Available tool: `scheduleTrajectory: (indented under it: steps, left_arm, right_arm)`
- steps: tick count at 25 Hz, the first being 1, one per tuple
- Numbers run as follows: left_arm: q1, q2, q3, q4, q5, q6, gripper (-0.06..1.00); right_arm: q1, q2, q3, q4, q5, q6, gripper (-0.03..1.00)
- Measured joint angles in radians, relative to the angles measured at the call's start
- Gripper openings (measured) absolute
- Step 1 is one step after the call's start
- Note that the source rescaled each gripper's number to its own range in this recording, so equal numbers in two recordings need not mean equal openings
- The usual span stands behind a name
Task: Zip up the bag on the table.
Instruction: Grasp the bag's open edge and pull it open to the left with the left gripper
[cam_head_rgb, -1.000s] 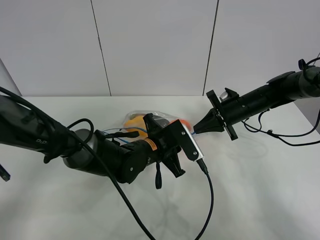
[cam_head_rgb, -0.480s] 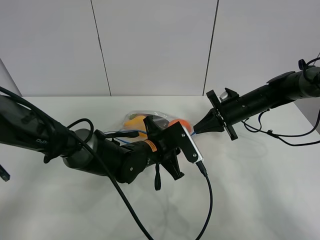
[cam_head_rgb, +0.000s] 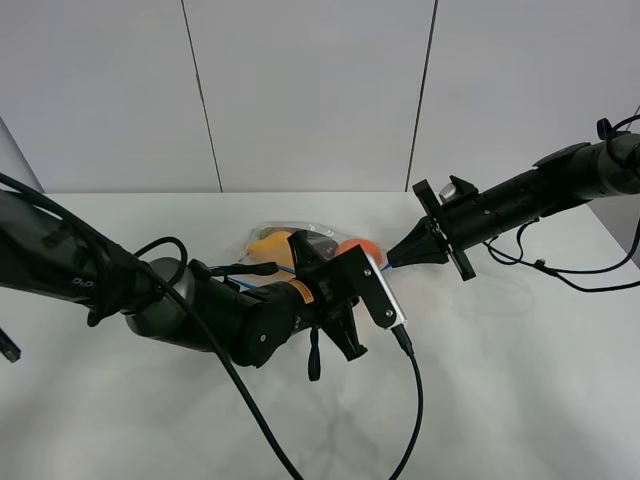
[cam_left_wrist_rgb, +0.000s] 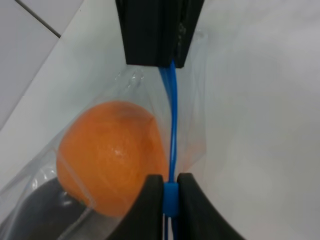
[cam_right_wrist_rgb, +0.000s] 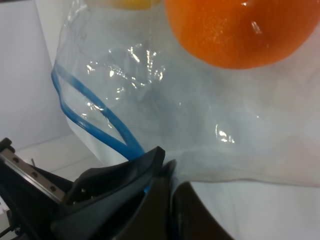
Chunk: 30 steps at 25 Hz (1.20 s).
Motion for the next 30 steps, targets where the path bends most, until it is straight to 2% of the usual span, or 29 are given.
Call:
scheduleTrajectory:
  steps: [6,12,23,30]
  left_arm:
    - [0.029,0.0,0.002,-0.021,-0.024,0.122,0.0]
    - [0.077,0.0,0.066,-0.046,-0.137,0.244,0.0]
    - [0.178,-0.001,0.205,-0.052,-0.311,0.26,0.0]
    - [0.281,-0.001,0.264,-0.042,-0.403,0.263,0.0]
  right_arm:
    - [0.0,0.0,0.0,0.01,-0.001,0.0,0.0]
    - [0.003,0.0,0.0,0.027,-0.004,0.0,0.0]
    - [0.003,0.001,0.0,0.032,-0.004,0.0,0.0]
    - [0.003,0.001,0.0,0.038,-0.002,0.0,0.0]
